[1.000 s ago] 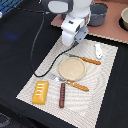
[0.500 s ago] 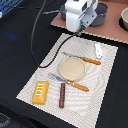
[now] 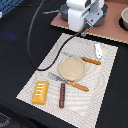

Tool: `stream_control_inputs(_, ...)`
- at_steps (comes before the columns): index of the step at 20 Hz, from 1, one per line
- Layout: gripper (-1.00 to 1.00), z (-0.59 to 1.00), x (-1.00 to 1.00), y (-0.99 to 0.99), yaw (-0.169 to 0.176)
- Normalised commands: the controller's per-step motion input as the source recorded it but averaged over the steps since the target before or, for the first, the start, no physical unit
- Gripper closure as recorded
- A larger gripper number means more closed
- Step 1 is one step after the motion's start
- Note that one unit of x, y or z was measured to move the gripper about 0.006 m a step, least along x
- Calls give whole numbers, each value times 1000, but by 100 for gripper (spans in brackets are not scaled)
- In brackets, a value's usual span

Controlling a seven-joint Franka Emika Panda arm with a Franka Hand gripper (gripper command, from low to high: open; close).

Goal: Interact with the objects in diverse but meaningful ways.

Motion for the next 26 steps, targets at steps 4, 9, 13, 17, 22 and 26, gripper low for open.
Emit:
stream_control_inputs(4, 100, 9, 614, -824, -40)
stream_control_inputs(9, 100, 0, 518, -787, -38)
stream_control_inputs(13, 100, 0, 447, -790, -35)
stream_control_inputs(17, 100, 0, 416, -769, -33)
stream_control_inputs(22, 100, 23, 248, -386, -14)
stream_control_inputs(26, 100, 139, 84, 37, -1)
